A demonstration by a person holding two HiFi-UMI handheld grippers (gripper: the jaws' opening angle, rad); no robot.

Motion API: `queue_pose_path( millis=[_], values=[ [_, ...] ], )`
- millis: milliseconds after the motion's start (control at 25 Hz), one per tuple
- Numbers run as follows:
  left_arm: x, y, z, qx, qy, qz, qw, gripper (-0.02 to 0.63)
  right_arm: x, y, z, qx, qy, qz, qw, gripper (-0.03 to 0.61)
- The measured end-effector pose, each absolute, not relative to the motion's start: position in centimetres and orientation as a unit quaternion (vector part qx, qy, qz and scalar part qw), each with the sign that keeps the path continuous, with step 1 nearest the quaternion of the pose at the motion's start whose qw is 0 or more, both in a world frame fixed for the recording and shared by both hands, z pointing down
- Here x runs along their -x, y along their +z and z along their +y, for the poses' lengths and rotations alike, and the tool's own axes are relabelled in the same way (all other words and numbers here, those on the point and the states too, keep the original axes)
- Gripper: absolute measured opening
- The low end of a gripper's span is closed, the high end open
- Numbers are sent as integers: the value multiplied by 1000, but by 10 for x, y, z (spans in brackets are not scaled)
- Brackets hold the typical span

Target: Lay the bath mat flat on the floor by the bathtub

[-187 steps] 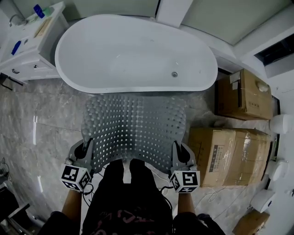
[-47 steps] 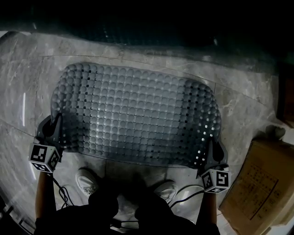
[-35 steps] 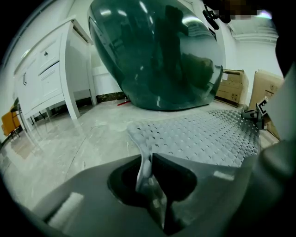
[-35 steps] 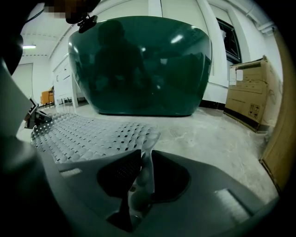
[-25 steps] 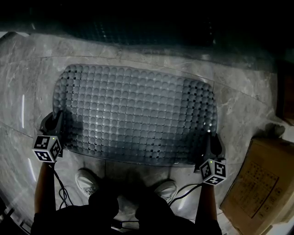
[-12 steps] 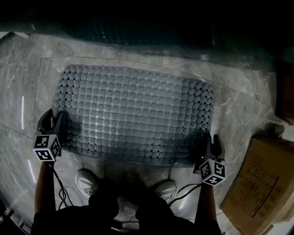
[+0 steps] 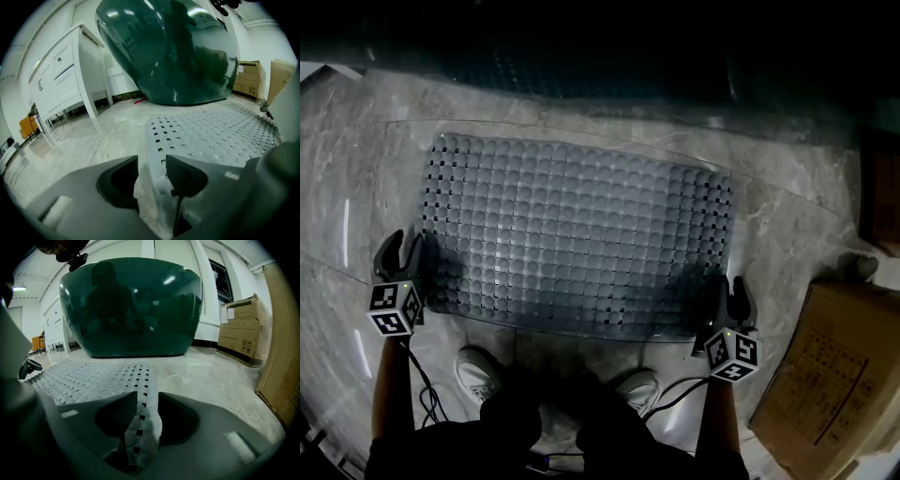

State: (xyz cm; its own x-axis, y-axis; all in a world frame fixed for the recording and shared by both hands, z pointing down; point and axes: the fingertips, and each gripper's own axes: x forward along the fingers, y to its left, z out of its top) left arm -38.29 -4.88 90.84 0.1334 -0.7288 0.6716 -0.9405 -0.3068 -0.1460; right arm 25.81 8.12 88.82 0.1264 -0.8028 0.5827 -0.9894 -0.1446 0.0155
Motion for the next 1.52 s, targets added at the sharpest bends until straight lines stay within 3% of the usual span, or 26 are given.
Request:
queue_pose_path(
  millis=[520,840,1520],
  values=[
    [353,890,-50,-764,310,-546,150,178,-235,876,72,-714,213,-639,190,123],
    [335,889,-51,-776,305,-535,135,3,-224,876,66,-704,208,-653,187,28],
    [315,883,-54,-785,295,-530,128,1,-189,863,42,-678,216,-687,149,26]
  ],
)
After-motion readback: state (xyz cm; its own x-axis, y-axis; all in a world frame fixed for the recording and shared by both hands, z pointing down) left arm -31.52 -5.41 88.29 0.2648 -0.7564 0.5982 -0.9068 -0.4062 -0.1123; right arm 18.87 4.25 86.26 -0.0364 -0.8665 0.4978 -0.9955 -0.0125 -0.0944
